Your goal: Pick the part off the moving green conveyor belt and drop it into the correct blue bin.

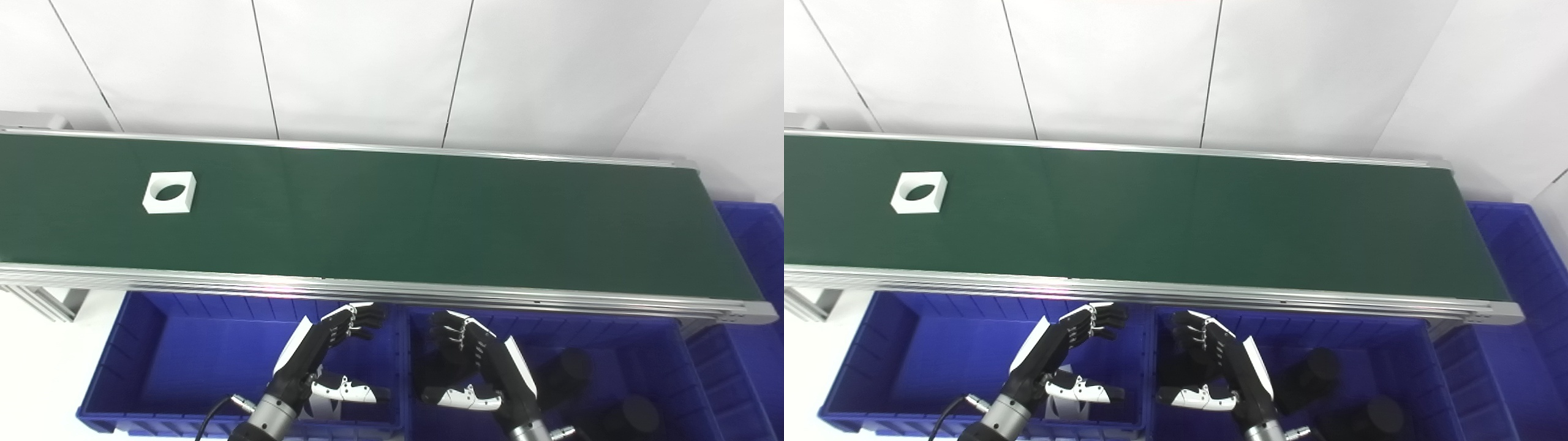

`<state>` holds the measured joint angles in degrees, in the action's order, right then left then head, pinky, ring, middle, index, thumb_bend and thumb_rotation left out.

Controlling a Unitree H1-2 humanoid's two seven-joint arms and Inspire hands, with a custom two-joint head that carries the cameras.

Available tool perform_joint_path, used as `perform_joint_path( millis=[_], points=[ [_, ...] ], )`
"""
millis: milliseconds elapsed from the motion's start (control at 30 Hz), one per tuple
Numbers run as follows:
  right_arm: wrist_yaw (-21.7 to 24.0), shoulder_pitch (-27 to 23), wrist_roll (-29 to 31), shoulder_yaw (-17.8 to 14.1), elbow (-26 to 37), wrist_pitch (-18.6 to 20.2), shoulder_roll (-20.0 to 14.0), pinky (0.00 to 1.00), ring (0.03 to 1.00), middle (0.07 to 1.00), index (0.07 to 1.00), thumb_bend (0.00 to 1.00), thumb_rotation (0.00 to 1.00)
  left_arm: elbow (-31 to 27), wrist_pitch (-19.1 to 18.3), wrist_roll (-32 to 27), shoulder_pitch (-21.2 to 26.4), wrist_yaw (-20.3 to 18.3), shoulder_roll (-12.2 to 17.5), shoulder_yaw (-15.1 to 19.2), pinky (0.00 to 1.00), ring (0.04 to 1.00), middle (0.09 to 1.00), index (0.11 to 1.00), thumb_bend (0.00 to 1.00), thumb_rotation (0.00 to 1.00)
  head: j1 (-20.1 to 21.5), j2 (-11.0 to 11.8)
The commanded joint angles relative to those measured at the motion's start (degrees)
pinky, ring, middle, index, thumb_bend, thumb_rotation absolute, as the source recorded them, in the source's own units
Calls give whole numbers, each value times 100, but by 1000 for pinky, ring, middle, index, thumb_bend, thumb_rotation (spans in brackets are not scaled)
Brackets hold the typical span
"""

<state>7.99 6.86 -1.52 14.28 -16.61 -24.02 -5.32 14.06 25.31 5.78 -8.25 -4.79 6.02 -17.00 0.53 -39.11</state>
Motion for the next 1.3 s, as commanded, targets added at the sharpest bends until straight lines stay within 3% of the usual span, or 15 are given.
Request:
perform_joint_path(
  millis=[0,367,733,933,1267],
  points=[
    [41,-75,27,-33,50,-291,15,692,754,791,756,914,252,-43,161,69,127,140,5,-30,674,734,765,749,898,136,-51,57],
    [102,-129,74,-95,-237,-291,-54,684,751,796,760,919,278,271,160,43,214,374,-15,-266,676,732,763,745,900,104,-650,511],
    [461,-222,304,-388,-646,-291,-23,688,750,791,749,937,257,738,161,217,377,799,-50,-590,670,728,759,741,914,117,-1178,1001],
    [697,-254,353,-581,-780,-291,4,683,747,787,745,939,242,909,161,238,449,968,-63,-741,672,731,759,737,921,98,-1352,1128],
    [808,-247,310,-716,-788,-291,19,684,761,800,751,940,243,950,161,241,495,1147,-35,-920,678,732,763,741,930,99,-1438,1122]
  ],
)
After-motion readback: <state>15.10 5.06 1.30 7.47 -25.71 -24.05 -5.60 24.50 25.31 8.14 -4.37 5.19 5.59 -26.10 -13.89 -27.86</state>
